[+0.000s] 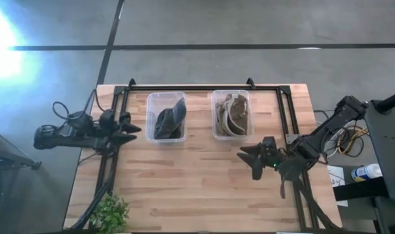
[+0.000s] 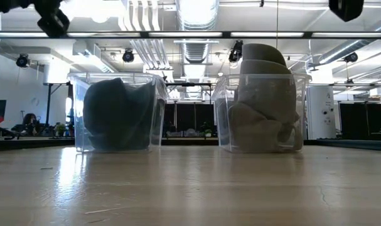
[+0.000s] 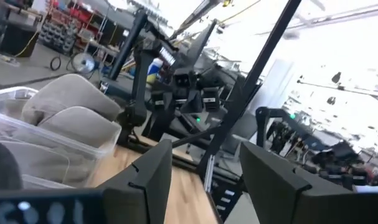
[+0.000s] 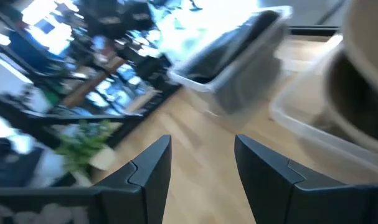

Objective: Pick & Place hat
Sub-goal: Return to Home Position

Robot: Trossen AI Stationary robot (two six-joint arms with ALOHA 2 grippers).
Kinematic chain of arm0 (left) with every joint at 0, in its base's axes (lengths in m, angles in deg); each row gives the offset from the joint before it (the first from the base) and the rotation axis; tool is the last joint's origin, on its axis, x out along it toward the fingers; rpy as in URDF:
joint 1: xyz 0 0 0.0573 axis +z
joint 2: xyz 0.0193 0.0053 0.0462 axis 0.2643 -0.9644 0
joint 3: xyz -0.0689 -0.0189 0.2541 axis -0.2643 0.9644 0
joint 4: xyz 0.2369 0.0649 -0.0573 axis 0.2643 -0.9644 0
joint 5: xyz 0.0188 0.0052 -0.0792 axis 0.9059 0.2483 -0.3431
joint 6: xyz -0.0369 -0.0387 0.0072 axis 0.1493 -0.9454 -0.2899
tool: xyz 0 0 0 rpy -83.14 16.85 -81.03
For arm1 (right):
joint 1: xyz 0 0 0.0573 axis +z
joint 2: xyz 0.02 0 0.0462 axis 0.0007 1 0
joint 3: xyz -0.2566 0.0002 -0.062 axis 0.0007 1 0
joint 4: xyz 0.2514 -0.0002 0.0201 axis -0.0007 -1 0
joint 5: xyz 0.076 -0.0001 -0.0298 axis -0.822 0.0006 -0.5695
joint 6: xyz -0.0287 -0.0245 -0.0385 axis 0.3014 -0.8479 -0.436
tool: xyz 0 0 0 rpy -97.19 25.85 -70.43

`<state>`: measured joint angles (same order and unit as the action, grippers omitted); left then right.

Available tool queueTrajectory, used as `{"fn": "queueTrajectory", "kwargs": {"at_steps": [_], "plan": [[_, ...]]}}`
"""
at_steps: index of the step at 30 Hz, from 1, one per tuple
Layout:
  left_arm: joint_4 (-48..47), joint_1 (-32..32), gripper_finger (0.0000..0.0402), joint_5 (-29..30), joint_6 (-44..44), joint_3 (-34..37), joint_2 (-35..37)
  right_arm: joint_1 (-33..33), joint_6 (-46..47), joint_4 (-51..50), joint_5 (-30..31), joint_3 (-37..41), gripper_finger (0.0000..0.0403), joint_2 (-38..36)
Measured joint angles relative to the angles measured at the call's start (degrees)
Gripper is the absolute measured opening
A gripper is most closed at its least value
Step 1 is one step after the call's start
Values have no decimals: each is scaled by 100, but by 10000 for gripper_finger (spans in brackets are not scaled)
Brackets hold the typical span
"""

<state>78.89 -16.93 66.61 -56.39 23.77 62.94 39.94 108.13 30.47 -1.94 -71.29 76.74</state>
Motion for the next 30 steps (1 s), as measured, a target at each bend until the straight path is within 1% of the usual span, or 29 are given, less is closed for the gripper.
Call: {"fn": "queueTrajectory", "kwargs": {"at_steps": [3,6,8,9,11,13,16,20,22,26,30], "plan": [[-218,0,184,187,-4,30,308,-169,-616,1201,-347,493,171,-260],[-585,0,184,540,-8,52,530,-594,-1319,2469,-1205,966,171,-428],[-588,0,184,781,-4,48,644,-966,-1815,3251,-1833,1230,171,-448],[-588,0,184,892,-6,43,692,-1171,-2055,3552,-2133,1316,171,-451],[-625,0,184,999,-4,39,744,-1531,-2394,3793,-2534,1392,171,-471],[-717,0,184,1007,-4,41,780,-1830,-2625,3692,-2658,1411,171,-526],[-901,0,184,1003,-65,41,804,-2203,-2829,3203,-2707,1433,171,-762],[-1223,0,184,1001,-215,41,804,-2648,-2703,2226,-2971,1527,171,-1468],[-1308,0,184,1001,-290,41,802,-2746,-2649,1834,-3041,1623,171,-1905],[-1351,0,184,1001,-406,41,802,-2754,-2667,1566,-3070,1840,171,-2696],[-1351,0,184,1040,-408,41,802,-2762,-2702,1379,-3055,2245,171,-3380]]}}
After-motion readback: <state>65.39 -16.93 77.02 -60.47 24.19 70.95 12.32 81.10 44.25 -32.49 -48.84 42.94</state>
